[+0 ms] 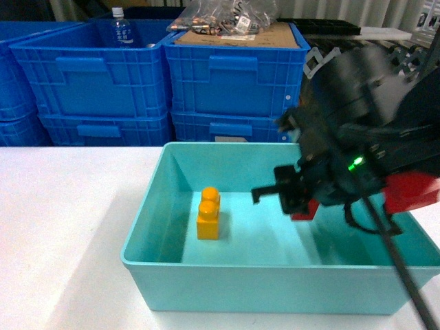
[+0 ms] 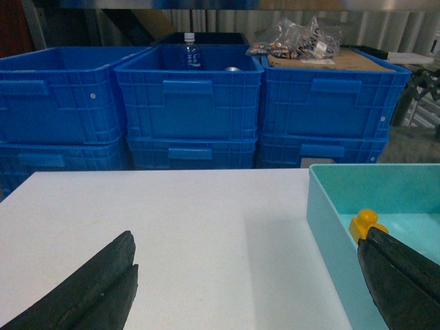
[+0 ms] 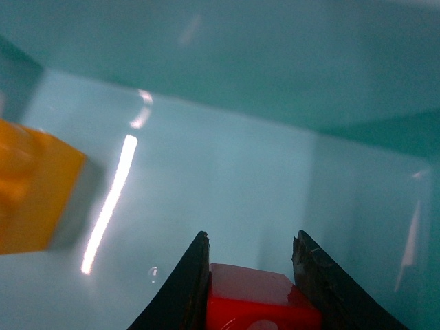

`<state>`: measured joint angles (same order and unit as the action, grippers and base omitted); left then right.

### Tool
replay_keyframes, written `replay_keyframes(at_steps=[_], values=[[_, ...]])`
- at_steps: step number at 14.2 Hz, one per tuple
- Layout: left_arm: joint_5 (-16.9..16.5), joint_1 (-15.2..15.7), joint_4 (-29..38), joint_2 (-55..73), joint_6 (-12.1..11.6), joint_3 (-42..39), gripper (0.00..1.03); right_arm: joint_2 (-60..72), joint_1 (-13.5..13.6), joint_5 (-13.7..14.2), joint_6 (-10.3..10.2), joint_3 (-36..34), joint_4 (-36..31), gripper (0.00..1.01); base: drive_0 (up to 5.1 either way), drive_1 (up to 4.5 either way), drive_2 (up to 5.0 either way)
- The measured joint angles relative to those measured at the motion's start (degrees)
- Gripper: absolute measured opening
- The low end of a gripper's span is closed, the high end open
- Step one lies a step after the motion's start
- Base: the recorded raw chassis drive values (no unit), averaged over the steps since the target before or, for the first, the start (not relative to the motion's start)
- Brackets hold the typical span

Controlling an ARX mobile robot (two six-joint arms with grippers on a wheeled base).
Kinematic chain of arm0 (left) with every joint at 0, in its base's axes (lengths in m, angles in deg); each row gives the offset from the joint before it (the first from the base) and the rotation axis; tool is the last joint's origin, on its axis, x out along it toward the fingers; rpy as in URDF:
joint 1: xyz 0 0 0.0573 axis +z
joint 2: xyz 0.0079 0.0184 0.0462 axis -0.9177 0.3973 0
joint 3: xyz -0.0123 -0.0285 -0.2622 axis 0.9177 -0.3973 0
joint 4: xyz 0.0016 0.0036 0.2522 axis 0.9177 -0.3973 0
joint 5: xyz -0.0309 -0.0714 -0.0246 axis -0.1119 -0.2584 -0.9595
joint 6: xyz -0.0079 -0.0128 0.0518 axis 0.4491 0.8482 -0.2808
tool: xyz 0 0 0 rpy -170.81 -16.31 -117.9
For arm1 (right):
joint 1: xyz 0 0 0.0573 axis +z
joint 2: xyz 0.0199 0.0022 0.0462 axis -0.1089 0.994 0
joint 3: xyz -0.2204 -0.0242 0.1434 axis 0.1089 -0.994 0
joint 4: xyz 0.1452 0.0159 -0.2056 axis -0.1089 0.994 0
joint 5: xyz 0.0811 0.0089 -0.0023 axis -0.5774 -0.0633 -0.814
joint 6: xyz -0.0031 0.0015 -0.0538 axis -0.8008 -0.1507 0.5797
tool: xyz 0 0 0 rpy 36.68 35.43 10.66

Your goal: Pick red block from blue box to shelf

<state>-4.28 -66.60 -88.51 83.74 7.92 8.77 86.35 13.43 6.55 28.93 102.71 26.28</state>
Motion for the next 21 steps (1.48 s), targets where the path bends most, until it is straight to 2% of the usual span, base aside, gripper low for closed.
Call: replay_keyframes(at_steps=[2,3,5,6,7,8,9,10,13,15,16,17,18,21], values=[[0.0,0.0,0.0,0.0,0.0,0.0,0.98,-14.6,-2.5,-5.1,-0.8,-8.3,-6.2,0.3,0.0,0.0,0.0],[0.0,0.0,0.0,0.0,0.0,0.0,0.98,-25.8,-4.1,-7.9,-0.4,-14.9,-8.7,0.3,0.0,0.0,0.0],[0.0,0.0,0.0,0.0,0.0,0.0,0.98,-44.3,-6.5,-9.0,1.8,-27.9,-9.9,0.3,0.0,0.0,0.0],[0.0,0.0,0.0,0.0,0.0,0.0,0.98,-55.8,-6.6,-8.0,3.5,-36.2,-10.4,0.3,0.0,0.0,0.0],[0.0,0.0,0.0,0.0,0.0,0.0,0.98,-58.9,-6.3,-7.1,4.1,-37.6,-12.2,0.3,0.0,0.0,0.0],[0.0,0.0,0.0,0.0,0.0,0.0,0.98,-59.1,-5.1,5.2,4.8,-42.8,-27.9,0.3,0.0,0.0,0.0],[0.2,0.0,-0.1,0.0,0.0,0.0,0.98,-61.2,-6.8,8.3,4.8,-47.9,-31.0,0.3,0.0,0.0,0.0],[0.2,0.0,-0.1,0.0,0.0,0.0,0.98,-63.5,-8.9,8.4,4.8,-51.0,-31.2,0.3,0.0,0.0,0.0],[0.0,0.0,0.0,0.0,0.0,0.0,0.98,-70.7,-11.9,4.9,4.8,-56.3,-30.9,0.3,0.0,0.0,0.0],[0.0,0.0,0.0,0.0,0.0,0.0,0.98,-74.0,-13.3,3.7,4.8,-58.9,-29.6,0.3,0.0,0.0,0.0],[0.0,0.0,0.0,0.0,0.0,0.0,0.98,-79.6,-16.6,-0.8,4.8,-61.4,-26.8,0.3,0.0,0.0,0.0],[0.0,0.0,0.0,0.0,0.0,0.0,0.98,-81.4,-19.3,-2.6,4.9,-62.1,-25.8,0.3,0.0,0.0,0.0],[0.0,0.0,-0.1,0.0,0.0,0.0,0.98,-83.6,-20.1,-2.4,4.9,-63.1,-24.5,0.3,0.0,0.0,0.0],[0.0,0.0,0.0,0.0,0.0,0.0,0.98,-89.4,-19.7,-2.8,4.9,-64.5,-20.2,0.3,0.0,0.0,0.0]])
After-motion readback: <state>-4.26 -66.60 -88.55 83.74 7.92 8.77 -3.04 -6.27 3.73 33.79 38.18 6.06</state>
